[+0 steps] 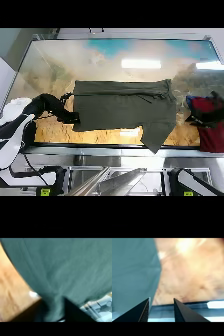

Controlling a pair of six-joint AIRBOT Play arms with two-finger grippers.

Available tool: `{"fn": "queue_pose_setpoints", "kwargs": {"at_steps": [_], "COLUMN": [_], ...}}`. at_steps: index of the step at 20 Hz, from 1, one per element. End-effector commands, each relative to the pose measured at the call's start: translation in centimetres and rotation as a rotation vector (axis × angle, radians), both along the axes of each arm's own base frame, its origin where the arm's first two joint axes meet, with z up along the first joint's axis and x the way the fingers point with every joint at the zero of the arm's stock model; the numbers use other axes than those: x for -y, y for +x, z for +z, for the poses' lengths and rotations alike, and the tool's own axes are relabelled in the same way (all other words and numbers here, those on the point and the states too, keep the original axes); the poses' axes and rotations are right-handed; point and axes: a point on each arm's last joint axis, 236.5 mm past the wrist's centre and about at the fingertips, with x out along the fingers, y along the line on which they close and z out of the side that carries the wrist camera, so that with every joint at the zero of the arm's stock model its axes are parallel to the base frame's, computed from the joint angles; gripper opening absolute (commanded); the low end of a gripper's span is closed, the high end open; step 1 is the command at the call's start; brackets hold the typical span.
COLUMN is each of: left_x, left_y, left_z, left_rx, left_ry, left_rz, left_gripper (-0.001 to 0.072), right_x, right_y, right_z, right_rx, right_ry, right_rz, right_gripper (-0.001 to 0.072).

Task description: Fold the shirts.

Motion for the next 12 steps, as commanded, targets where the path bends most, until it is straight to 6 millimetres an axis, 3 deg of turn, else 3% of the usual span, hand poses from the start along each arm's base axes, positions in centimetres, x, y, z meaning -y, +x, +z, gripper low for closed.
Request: {"fn": "queue_pose_setpoints", "kwargs": {"at_steps": [1, 2, 5, 11, 12], "left_x": [1.8, 2.3, 2.7, 0.7, 0.2], "left_y": [1.4, 1.8, 2.9, 3.6, 3.5], "left_z": [1.8, 2.5, 3.6, 4.0, 4.0], "left_rx": [0.053, 0.068, 0.098, 0.096, 0.085], "left_ry": [-0.087, -0.11, -0.119, -0.12, -0.123], "left_rz": [-0.022, -0.04, -0.05, 0.02, 0.031], "left_gripper": [0.0053, 0.0019, 0.0019, 0.0019, 0.0019], "right_x": [-3.3, -3.7, -5.9, -10.1, -11.1], "right_y": [-1.9, -2.7, -4.1, -2.0, -1.5], "right_z": [-3.7, -4.7, -6.5, -8.6, -8.4], "right_rx": [-0.007, -0.029, -0.046, 0.006, 0.026], "right_ry": [0.113, 0.121, 0.186, 0.268, 0.3], "right_rz": [-0.04, -0.049, -0.072, -0.007, 0.021], "right_gripper": [0.0339, 0.0339, 0.0339, 0.0337, 0.0284]}}
